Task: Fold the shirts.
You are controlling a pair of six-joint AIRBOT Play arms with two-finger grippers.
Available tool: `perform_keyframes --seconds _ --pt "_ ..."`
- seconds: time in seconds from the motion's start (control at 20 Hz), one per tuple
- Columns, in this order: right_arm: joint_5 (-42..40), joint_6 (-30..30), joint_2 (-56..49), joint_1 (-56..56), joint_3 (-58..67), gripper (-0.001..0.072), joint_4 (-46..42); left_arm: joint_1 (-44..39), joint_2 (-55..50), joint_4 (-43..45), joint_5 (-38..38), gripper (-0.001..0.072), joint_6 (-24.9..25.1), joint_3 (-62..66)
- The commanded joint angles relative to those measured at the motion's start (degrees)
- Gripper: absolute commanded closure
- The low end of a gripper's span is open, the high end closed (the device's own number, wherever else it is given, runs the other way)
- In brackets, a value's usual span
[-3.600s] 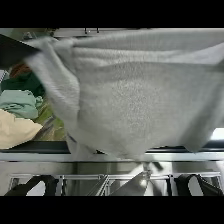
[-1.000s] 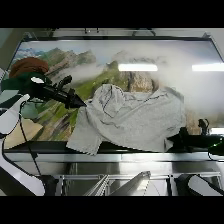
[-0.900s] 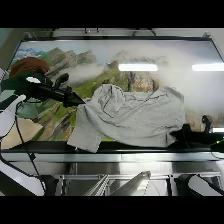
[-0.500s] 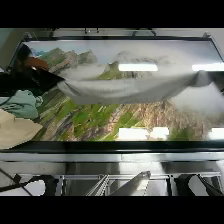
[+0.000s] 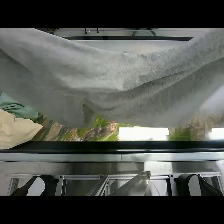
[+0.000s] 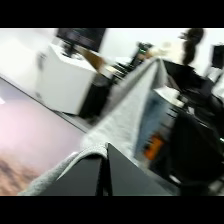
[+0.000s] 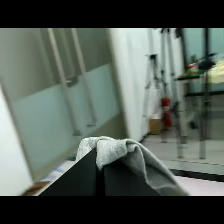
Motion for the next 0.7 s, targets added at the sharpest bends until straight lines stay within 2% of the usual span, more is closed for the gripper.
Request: perform_keyframes --seconds 0.0,0.1,0.2,0.3,0.45,0.65 --pt "-2.89 7.98 3.89 0.02 0.48 0.0689 -16.83 12.92 2.34 -0.44 -1.95 0.0676 -5.18 2.78" --pt "-0.76 9.29 3.87 0.11 -1.95 0.0689 -18.29 13.29 2.32 -0.42 -4.07 0.0676 -5.14 -2.45" --pt "-0.55 9.27 3.91 0.13 -6.29 0.0689 -17.42 9.33 2.12 1.14 -5.62 0.0676 -4.79 -8.61" --pt "-0.57 9.22 3.39 0.59 -12.41 0.0689 -16.26 3.5 0.66 9.46 -5.2 0.0675 -3.69 -13.03" --pt "-1.73 6.69 0.28 3.87 -22.51 0.0689 -16.26 -8.61 -5.64 21.29 1.86 0.0676 -1.09 -17.66" --pt "-9.22 -1.01 -11.74 11.39 -30.82 0.0689 -16.26 -20.55 -21.86 30.05 12.17 0.0676 2.64 -15.74"
